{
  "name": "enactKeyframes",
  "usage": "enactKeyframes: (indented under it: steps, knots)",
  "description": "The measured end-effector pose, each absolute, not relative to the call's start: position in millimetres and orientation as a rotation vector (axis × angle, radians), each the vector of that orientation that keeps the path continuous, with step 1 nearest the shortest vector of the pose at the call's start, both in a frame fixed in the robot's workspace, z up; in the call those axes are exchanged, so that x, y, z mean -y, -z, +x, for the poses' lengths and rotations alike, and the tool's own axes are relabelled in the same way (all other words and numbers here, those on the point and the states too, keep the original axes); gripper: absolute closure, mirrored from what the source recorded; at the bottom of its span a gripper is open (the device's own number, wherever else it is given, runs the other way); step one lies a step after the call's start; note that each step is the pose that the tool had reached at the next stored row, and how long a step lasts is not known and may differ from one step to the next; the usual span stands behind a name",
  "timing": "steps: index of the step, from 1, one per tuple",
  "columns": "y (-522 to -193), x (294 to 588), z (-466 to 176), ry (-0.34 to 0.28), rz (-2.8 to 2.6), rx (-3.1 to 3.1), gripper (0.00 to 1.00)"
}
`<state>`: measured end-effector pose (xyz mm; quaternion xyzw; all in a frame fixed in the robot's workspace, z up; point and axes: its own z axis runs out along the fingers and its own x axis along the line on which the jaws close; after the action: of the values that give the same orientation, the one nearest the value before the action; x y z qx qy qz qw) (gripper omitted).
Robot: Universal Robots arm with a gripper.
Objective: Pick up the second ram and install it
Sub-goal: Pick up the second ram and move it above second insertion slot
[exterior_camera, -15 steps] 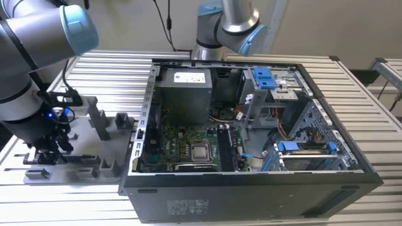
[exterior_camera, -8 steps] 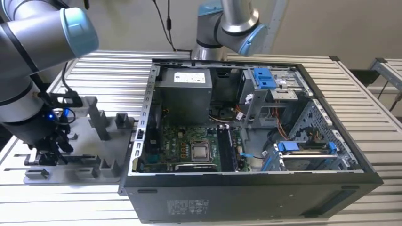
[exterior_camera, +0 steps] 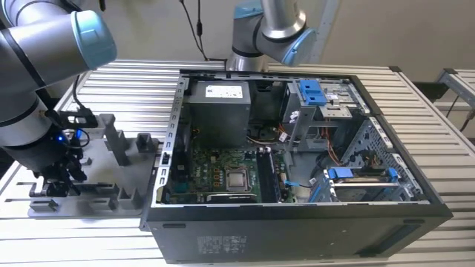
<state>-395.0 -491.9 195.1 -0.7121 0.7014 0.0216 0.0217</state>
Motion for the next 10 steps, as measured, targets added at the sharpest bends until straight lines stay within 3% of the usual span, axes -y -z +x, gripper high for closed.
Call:
enactKeyframes:
  steps: [6, 8, 10]
  knots:
    - [-195.1, 491.9, -395.0, -0.067, -2.207, -2.173, 0.60]
    - [-195.1, 491.9, -395.0, -0.067, -2.207, -2.173, 0.73]
    - [-195.1, 491.9, -395.0, -0.067, -2.207, -2.173, 0.73]
